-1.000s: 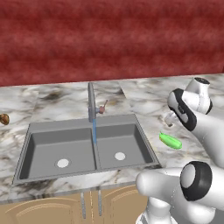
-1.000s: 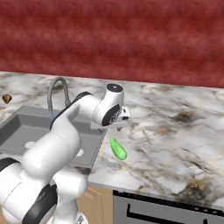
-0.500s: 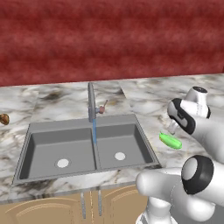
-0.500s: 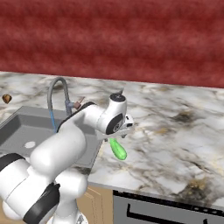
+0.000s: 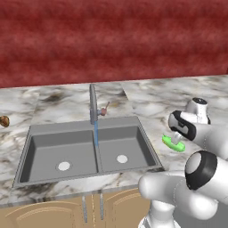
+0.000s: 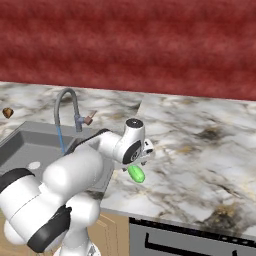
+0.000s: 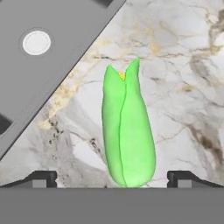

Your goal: Turn on the sink faucet. Then move the corn from the counter to the sink. Turn off the sink. Move the vegetable from the sink to the pot next to the stove. Finally move the pot to the front left burner.

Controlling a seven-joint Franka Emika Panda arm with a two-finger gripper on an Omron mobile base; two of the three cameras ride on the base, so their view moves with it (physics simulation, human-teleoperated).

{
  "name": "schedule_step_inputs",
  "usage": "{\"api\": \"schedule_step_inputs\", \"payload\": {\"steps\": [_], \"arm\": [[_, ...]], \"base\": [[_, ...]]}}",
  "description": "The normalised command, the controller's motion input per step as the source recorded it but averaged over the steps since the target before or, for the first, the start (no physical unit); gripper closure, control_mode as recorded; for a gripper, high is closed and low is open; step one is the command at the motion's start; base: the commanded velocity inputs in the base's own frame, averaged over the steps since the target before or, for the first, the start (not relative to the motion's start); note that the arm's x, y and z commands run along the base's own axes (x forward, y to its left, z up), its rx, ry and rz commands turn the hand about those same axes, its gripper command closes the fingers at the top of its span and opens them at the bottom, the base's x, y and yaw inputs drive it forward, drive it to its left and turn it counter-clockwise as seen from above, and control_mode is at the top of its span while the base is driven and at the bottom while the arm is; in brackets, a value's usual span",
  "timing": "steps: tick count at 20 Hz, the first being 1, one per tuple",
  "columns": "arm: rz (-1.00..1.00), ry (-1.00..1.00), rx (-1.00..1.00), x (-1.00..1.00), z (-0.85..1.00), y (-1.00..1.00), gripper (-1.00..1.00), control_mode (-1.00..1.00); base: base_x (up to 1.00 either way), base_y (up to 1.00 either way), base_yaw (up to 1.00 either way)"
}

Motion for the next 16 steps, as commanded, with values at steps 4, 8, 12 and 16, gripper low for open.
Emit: {"api": "schedule_step_inputs", "payload": {"steps": [4, 8, 12, 16], "arm": [[0.03, 0.00, 0.00, 0.06, -0.27, -0.04, -1.00, -1.00], [0.02, 0.03, 0.00, 0.04, -0.26, 0.00, -1.00, -1.00], [0.00, 0.06, -0.02, 0.02, -0.27, 0.00, -1.00, -1.00], [0.02, 0.07, -0.02, 0.13, -0.25, 0.00, -1.00, -1.00]], "base": [[0.00, 0.00, 0.00], [0.00, 0.00, 0.00], [0.00, 0.00, 0.00], [0.00, 0.00, 0.00]]}}
